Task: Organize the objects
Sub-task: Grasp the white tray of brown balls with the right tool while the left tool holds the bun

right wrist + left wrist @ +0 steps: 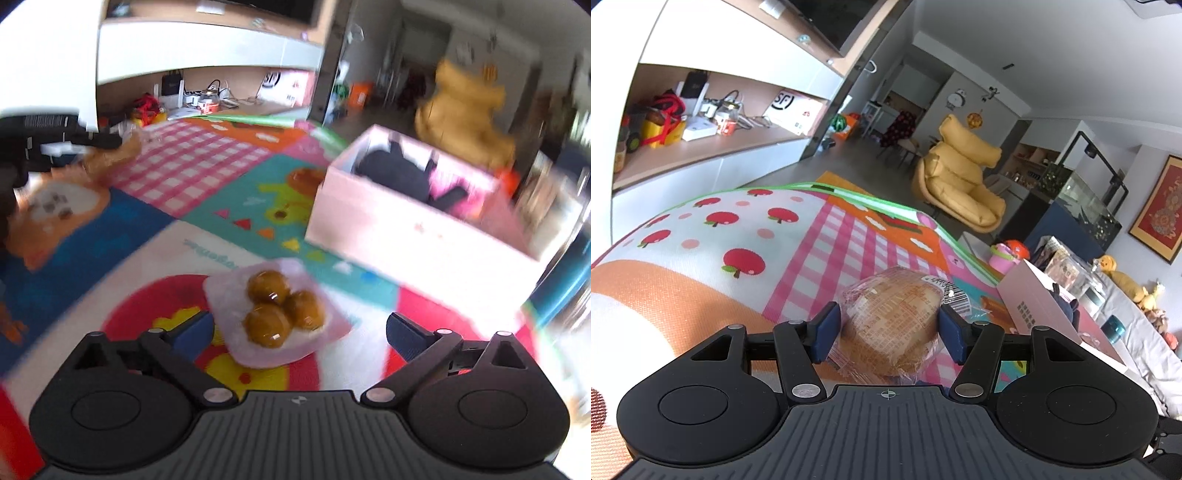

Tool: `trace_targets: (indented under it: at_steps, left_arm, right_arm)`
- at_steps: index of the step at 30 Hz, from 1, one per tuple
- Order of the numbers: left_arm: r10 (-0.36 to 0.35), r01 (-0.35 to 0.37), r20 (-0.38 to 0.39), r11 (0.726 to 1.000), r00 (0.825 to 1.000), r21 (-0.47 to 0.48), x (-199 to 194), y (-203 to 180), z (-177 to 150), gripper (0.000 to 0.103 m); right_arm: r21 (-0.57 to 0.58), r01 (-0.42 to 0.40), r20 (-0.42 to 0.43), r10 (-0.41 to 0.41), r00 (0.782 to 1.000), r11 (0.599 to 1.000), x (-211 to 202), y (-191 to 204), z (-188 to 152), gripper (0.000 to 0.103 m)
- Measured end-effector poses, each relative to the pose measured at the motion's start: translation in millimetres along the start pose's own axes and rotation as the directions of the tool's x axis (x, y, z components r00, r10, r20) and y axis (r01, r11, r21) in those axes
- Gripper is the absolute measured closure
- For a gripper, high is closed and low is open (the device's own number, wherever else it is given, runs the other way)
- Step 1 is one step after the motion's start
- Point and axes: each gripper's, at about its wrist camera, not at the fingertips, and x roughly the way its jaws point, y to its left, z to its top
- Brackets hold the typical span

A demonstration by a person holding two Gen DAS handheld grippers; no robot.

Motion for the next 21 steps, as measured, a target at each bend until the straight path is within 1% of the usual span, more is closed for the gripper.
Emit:
trace_targets:
  at_steps: [1,3,6,8,10,11,14,16,19,21]
  left_arm:
    - [0.0,0.0,-0.001,1.0,1.0,0.0,0,0,0,0.04]
    - [0.0,0.0,0.0,1.0,1.0,0.0,0,0,0,0.039]
    - [0.0,0.0,-0.002,1.0,1.0,-0.001,0,0,1,0.039]
    - [0.0,0.0,-0.002,1.0,1.0,-0.001,0,0,1,0.039]
    - [0.0,0.0,-0.002,1.0,1.0,0.0,0,0,0,0.039]
    - [0.0,0.0,-0.002,1.0,1.0,-0.001,0,0,1,0.039]
    - [0.0,0.0,-0.003,1.0,1.0,0.0,0,0,1,0.039]
    - [-0.001,0.001,-0.002,1.0,1.0,-0.002,0,0,1,0.039]
    - [-0.001,0.001,-0.003,1.0,1.0,-0.001,0,0,1,0.039]
    - [-0.001,0.001,-0.003,1.0,1.0,-0.002,0,0,1,0.039]
  right_arm:
    - [0.043,-0.035,-0.007,0.035,0.999,0.998,2,-4,0,0.0]
    - [0.088,-0.063,-0.025,0.066,0.998,0.994,9,-7,-1,0.0]
    - [0.146,-0.044,-0.033,0.049,0.998,0.988,18,-6,7,0.0]
    - [0.18,-0.008,-0.036,0.015,0.999,0.984,22,-1,10,0.0]
    - [0.169,0.027,-0.03,-0.022,0.999,0.985,27,11,12,0.0]
    - [0.168,0.028,-0.027,-0.024,0.999,0.985,27,13,13,0.0]
    - [0.174,0.011,-0.023,-0.007,1.0,0.985,29,13,15,0.0]
    - [0.165,-0.013,-0.013,0.016,1.0,0.986,27,12,15,0.004]
    - [0.108,-0.058,0.012,0.057,0.998,0.993,19,15,12,0.007]
    - [0.066,-0.064,0.031,0.062,0.998,0.996,12,20,10,0.01]
